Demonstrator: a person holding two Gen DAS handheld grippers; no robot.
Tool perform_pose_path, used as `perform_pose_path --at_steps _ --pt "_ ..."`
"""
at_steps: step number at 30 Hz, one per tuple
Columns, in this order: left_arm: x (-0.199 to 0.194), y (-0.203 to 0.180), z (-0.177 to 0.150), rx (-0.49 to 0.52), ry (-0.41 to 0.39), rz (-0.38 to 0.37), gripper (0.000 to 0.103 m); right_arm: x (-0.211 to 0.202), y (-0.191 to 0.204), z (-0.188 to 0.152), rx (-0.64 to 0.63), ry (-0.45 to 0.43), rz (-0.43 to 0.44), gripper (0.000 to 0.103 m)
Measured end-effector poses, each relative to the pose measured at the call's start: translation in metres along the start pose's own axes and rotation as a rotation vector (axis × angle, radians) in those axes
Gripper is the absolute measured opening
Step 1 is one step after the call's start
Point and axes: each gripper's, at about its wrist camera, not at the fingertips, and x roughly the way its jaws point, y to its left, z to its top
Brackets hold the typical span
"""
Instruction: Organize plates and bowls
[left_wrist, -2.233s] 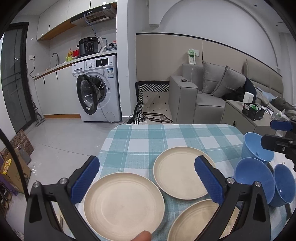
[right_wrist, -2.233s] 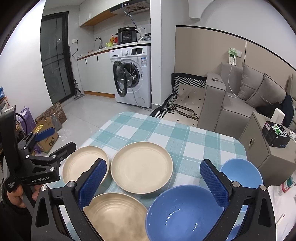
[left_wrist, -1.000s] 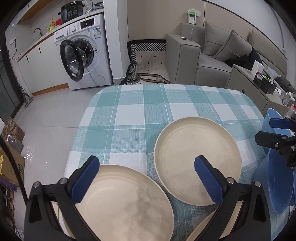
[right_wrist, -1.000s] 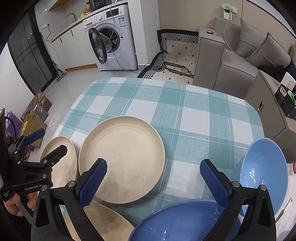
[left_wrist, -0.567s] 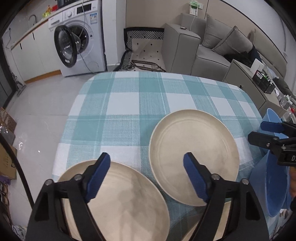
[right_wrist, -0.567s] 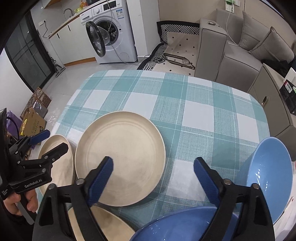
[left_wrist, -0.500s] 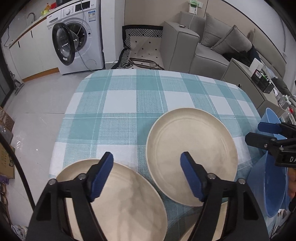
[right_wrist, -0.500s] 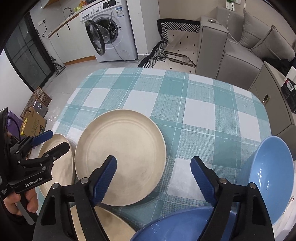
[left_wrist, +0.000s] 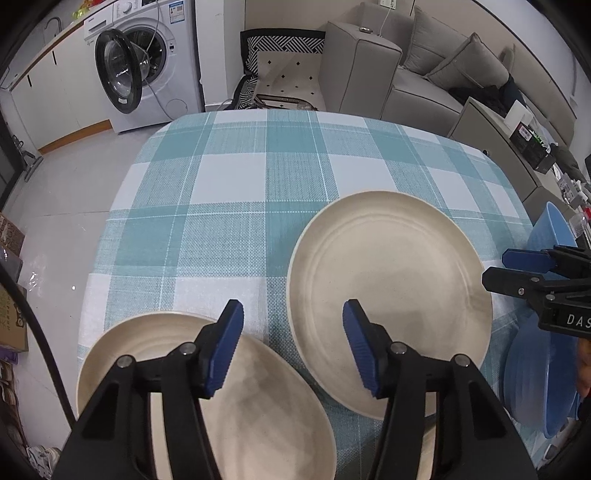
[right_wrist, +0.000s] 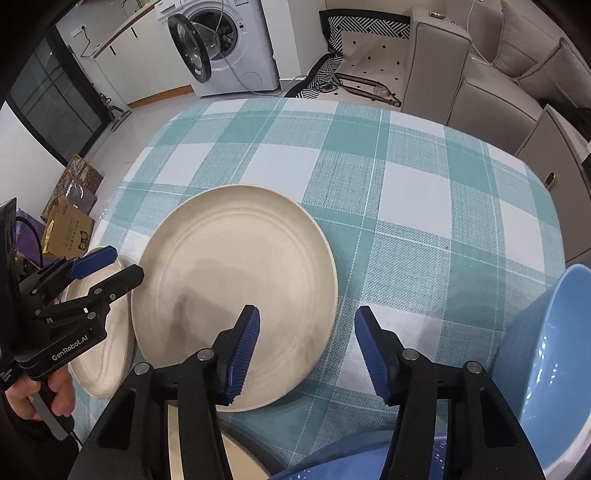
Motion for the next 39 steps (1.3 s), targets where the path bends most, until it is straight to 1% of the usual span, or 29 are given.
perform_pose_path --at_steps 3,9,11,12,13,18,19,20,21,23,25,26,29,33,39 --pt "0.005 0.000 -0.001 0.002 0.014 -0.003 0.053 0.007 0.000 0.001 0.000 0.019 -0.006 0.053" --pt "0.015 -0.006 -0.001 0.018 0.030 -0.003 0.049 0.018 0.001 0.003 -0.008 0.052 -0.011 0.053" --pt "0.018 -0.007 -0.001 0.014 0.035 -0.009 0.044 0.021 0.000 0.004 -0.006 0.057 -0.021 0.052" --pt "0.019 -0.007 -0.001 0.016 0.041 -0.010 0.044 0.023 -0.001 0.004 -0.004 0.062 -0.022 0.048" --pt "0.020 -0.008 -0.001 0.017 0.042 -0.010 0.043 0.025 -0.002 0.004 -0.001 0.065 -0.023 0.048" --pt "0.024 -0.011 -0.002 0.032 0.051 -0.009 0.039 0.031 -0.006 0.004 0.005 0.074 -0.017 0.047" --pt "0.024 -0.012 -0.002 0.036 0.054 -0.008 0.036 0.032 -0.006 0.003 0.004 0.077 -0.014 0.046" --pt "0.025 -0.012 -0.003 0.037 0.059 -0.010 0.034 0.033 -0.006 0.003 0.000 0.079 -0.014 0.044" --pt "0.026 -0.012 -0.003 0.039 0.062 -0.013 0.033 0.034 -0.006 0.002 -0.003 0.081 -0.014 0.040" --pt "0.027 -0.013 -0.004 0.048 0.063 -0.008 0.031 0.035 -0.005 0.001 -0.008 0.084 -0.013 0.038" --pt "0.028 -0.013 -0.004 0.049 0.060 -0.003 0.029 0.036 -0.003 0.000 -0.017 0.087 -0.011 0.033" --pt "0.028 -0.013 -0.004 0.046 0.059 0.000 0.027 0.036 -0.001 -0.001 -0.022 0.089 -0.011 0.032" --pt "0.027 -0.012 -0.004 0.045 0.057 0.007 0.024 0.036 0.000 -0.002 -0.034 0.084 -0.034 0.028" --pt "0.027 -0.012 -0.003 0.037 0.046 0.009 0.023 0.035 -0.002 -0.001 -0.031 0.068 -0.052 0.020" --pt "0.030 -0.014 0.000 0.031 0.041 0.012 0.022 0.036 -0.005 0.002 -0.032 0.046 -0.077 0.018"
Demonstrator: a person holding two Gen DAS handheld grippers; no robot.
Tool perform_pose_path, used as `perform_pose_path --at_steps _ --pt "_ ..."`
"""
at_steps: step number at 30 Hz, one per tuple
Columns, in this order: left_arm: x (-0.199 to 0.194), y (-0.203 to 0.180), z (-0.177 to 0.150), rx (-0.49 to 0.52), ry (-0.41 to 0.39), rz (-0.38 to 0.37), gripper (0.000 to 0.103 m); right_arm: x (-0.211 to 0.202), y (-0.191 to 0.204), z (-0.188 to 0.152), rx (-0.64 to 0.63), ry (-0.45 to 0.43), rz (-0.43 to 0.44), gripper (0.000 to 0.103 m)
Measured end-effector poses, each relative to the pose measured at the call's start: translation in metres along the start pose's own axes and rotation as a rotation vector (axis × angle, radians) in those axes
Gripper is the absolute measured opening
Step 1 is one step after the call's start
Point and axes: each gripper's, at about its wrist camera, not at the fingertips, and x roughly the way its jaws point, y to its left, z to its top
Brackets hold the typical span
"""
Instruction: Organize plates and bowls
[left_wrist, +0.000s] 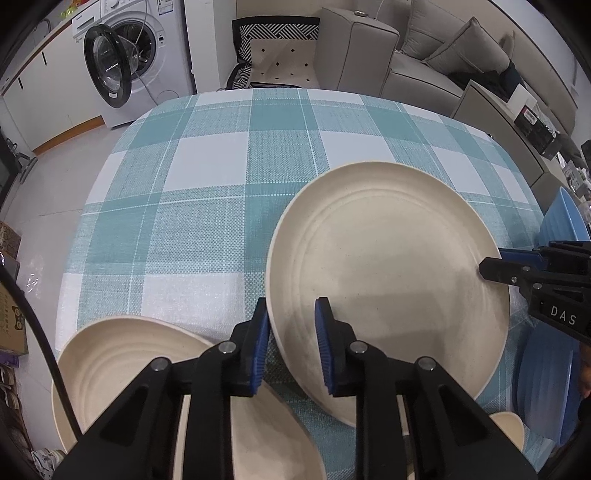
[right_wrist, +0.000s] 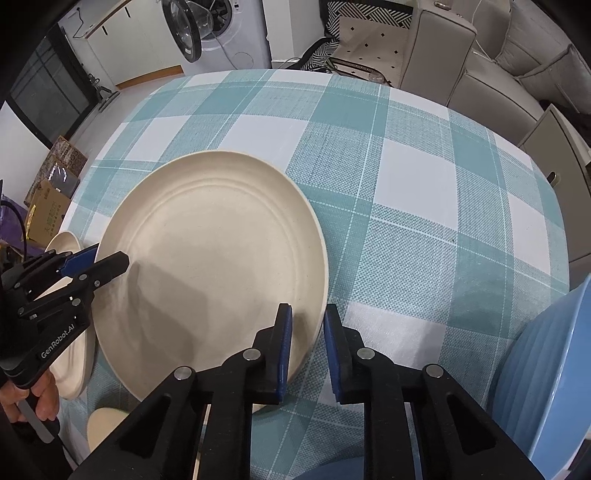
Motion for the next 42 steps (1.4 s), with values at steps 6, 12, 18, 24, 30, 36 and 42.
perform_pose_path --at_steps 6,12,18,24,30,36,42 --pt "-0.003 -0.001 0.000 0.001 -0.007 0.005 0.022 -0.001 -0.003 0.000 0.006 -0.010 0.012 0.016" --pt "-0.013 -0.003 0.001 0.004 -0.028 0.007 0.022 -0.010 -0.004 -0.002 0.009 -0.033 0.013 0.016" --pt "-0.025 -0.001 0.000 -0.006 -0.051 0.003 0.022 -0.024 0.000 -0.005 -0.006 -0.058 0.013 0.016" --pt "-0.041 0.000 -0.004 -0.008 -0.080 -0.004 0.022 -0.041 0.004 -0.006 -0.012 -0.091 0.011 0.016" --pt "-0.061 0.000 -0.009 -0.010 -0.120 -0.001 0.022 -0.061 0.011 -0.011 -0.021 -0.127 0.013 0.016" --pt "-0.085 0.001 -0.020 -0.012 -0.168 -0.005 0.022 -0.085 0.016 -0.020 -0.015 -0.177 0.041 0.016" --pt "-0.103 0.000 -0.029 -0.013 -0.207 0.006 0.022 -0.104 0.024 -0.033 -0.029 -0.214 0.043 0.016"
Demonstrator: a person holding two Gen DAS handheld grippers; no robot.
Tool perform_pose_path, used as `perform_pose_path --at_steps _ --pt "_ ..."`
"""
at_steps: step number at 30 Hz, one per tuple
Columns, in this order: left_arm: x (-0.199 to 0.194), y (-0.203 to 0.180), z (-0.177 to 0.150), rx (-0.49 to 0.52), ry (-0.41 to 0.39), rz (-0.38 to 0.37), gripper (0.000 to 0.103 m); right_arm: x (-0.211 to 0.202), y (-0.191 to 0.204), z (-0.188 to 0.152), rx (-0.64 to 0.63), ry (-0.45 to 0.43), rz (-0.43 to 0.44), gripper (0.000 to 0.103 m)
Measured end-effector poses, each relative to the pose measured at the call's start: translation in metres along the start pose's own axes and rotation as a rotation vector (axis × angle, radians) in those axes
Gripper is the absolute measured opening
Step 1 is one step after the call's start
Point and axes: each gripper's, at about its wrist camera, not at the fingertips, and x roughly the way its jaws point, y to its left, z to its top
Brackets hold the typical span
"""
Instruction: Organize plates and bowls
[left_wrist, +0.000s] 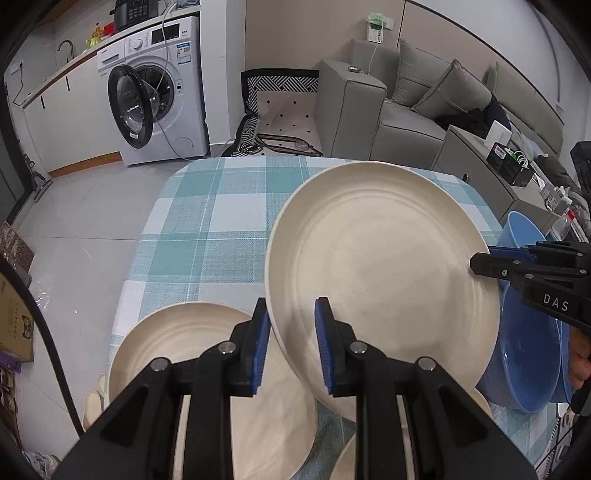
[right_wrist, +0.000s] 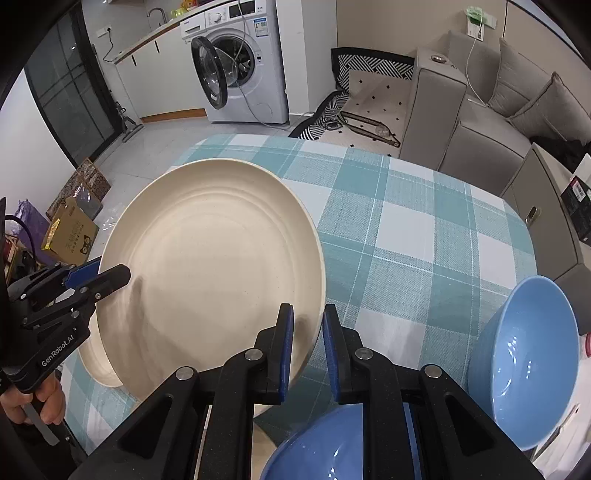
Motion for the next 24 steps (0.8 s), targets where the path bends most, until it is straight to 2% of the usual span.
perform_pose_path --at_steps 13,24 --pt "-0.030 -0.004 -0.020 0.003 -0.031 -0.012 0.022 -0.040 0.005 -0.026 0.001 -0.076 0.043 0.016" --pt "-0.051 -0.009 -0.039 0.013 -0.056 -0.011 0.022 -0.060 0.011 -0.051 -0.019 -0.101 0.056 0.016"
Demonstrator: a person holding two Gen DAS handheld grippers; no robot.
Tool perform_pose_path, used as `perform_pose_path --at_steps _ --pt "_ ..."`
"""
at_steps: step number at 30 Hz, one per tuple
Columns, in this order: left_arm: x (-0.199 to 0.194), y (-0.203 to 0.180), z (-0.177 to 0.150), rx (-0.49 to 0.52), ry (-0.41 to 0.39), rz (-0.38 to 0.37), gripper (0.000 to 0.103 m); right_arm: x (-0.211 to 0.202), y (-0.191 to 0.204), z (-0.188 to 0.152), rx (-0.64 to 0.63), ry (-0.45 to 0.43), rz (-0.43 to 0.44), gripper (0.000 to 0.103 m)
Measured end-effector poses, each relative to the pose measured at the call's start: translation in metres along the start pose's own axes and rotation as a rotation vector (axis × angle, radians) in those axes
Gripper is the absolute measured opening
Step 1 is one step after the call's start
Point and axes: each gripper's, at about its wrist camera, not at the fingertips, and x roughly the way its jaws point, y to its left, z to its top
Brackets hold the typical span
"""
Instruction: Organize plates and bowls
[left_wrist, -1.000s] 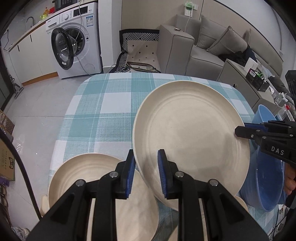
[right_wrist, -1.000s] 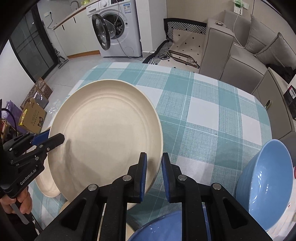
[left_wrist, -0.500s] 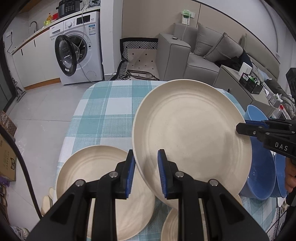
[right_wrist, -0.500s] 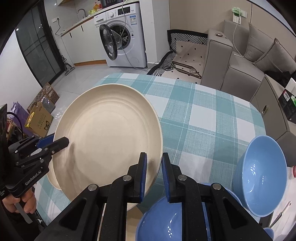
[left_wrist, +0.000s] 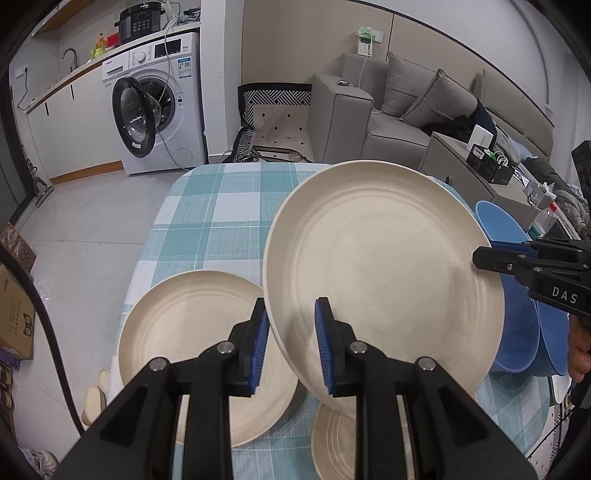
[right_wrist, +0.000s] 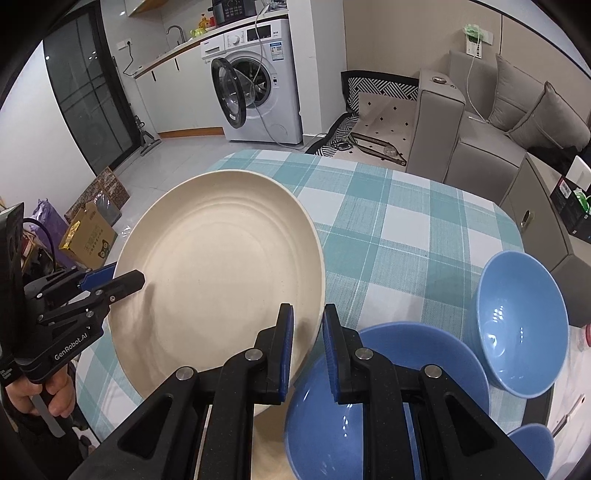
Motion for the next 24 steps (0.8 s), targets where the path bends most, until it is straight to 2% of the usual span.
perform_pose_path --at_steps 12,24 --pt "-0.020 0.000 -0.028 -0.007 -0.037 -0.001 0.022 -0.016 0.010 -0.027 -0.016 -0.043 0.020 0.016" --pt "-0.029 -0.001 -0.052 -0.003 -0.031 -0.013 0.022 -0.028 0.021 -0.056 -0.020 -0.069 0.028 0.016"
